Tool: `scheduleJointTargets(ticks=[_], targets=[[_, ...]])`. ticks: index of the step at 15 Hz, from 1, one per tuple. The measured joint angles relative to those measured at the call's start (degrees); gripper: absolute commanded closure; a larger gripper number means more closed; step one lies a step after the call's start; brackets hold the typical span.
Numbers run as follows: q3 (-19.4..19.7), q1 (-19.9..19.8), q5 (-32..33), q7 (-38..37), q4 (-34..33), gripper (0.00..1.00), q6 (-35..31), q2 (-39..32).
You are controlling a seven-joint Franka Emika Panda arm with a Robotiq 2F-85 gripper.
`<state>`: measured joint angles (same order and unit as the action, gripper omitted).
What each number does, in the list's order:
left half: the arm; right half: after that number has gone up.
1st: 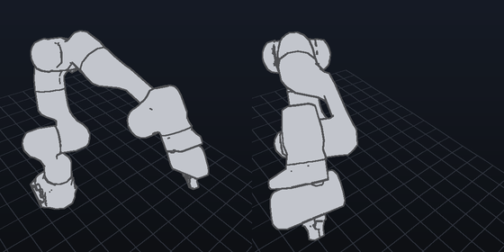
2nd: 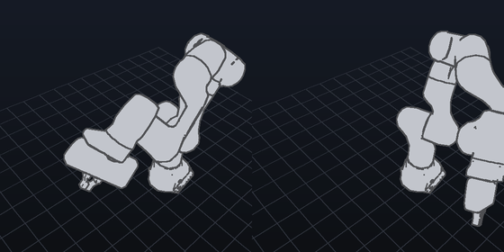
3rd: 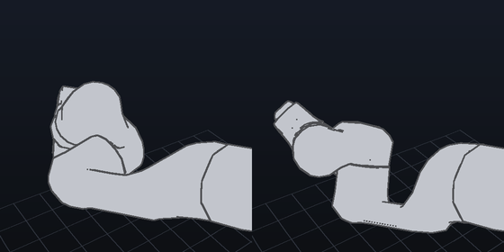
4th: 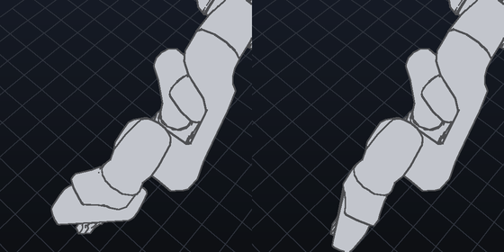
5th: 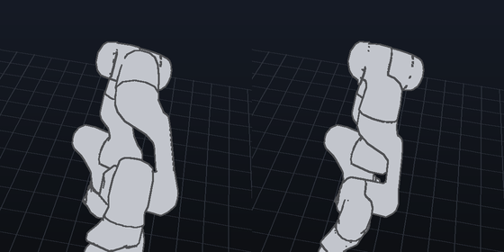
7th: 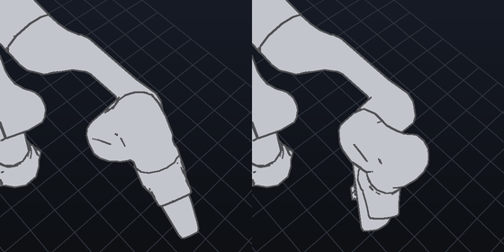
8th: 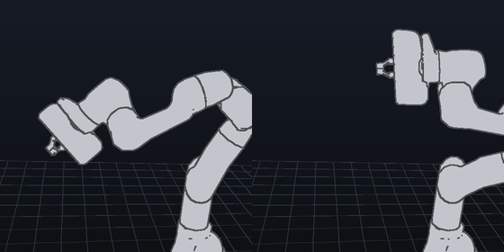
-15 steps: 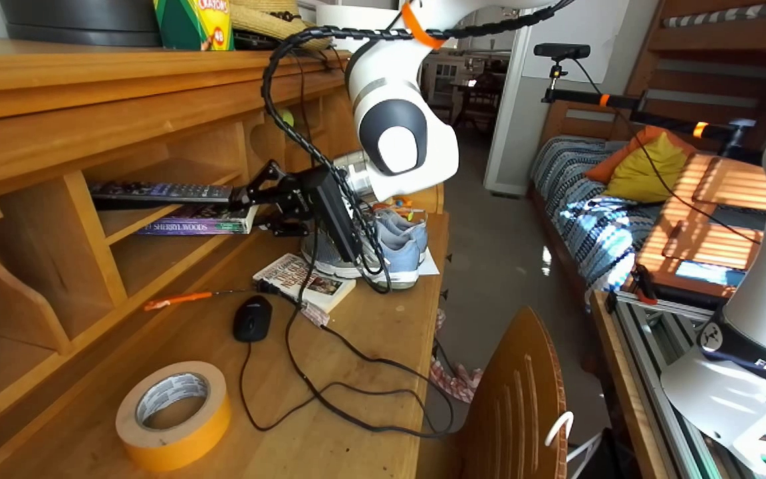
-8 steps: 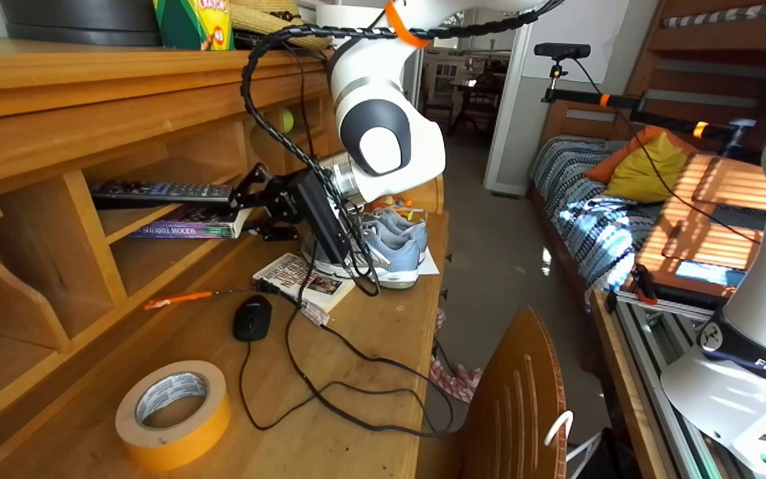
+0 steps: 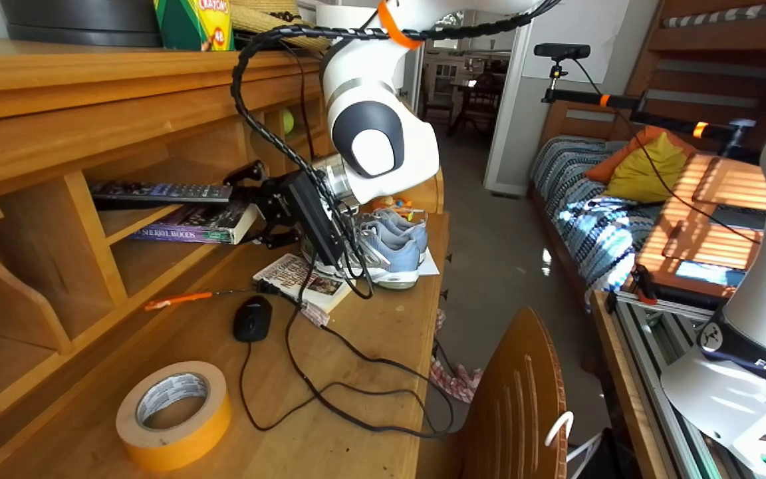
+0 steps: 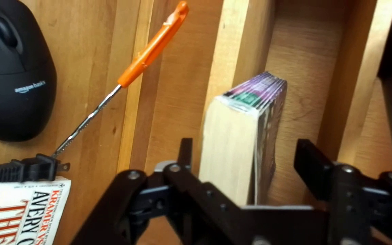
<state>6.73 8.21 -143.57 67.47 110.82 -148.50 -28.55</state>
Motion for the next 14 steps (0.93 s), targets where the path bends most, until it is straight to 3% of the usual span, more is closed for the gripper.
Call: scheduleJointTargets(ticks=[5, 10, 14], targets=[[0.47, 0.23, 0.0, 1.0, 7.45, 0.0, 0.49, 3.38], [0.78, 0.54, 2.05, 9.8, 18.95, 0.0, 3.06, 9.99], [-1.75, 3.74, 2.78, 16.9, 26.12, 0.0, -5.26, 14.16]])
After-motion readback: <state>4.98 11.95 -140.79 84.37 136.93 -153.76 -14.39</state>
